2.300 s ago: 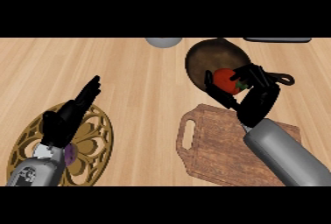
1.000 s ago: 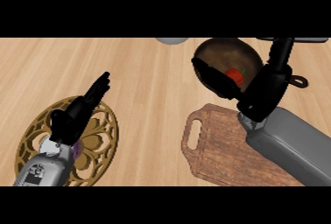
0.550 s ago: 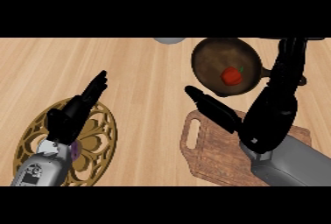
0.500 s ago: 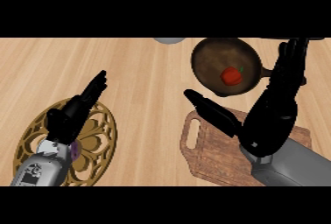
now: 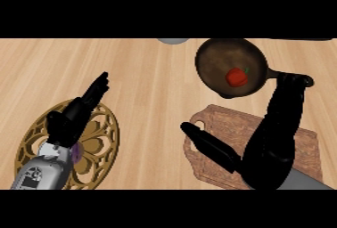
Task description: Pick the bell pepper from the cutting board and place it in the pan
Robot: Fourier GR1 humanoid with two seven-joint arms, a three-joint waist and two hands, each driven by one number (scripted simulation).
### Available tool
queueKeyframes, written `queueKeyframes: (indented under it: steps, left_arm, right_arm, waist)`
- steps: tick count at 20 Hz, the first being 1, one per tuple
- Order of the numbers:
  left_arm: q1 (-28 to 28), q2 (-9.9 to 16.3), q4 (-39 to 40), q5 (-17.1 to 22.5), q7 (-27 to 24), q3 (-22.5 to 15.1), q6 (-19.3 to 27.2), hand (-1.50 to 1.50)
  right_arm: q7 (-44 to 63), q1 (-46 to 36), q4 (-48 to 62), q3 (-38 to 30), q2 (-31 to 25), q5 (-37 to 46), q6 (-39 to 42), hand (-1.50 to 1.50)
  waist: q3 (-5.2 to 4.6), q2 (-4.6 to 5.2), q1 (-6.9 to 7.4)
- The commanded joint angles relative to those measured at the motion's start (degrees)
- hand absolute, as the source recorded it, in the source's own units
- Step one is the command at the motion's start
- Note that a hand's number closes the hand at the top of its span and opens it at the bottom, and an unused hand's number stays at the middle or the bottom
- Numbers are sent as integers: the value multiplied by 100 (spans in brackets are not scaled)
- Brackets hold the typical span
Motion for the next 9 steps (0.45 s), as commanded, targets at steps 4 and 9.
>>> queueKeyframes:
  steps: [4,9]
  left_arm:
    - [78,-1,2,-48,-28,-31,8,0]
    - [30,-32,-15,-9,-44,-33,-14,0]
  right_arm:
    - [-500,452,-210,291,135,193,-120,-150]
    - [-726,652,-119,310,256,234,-120,-150]
  waist:
    - [4,-16,27]
    - [9,0,41]
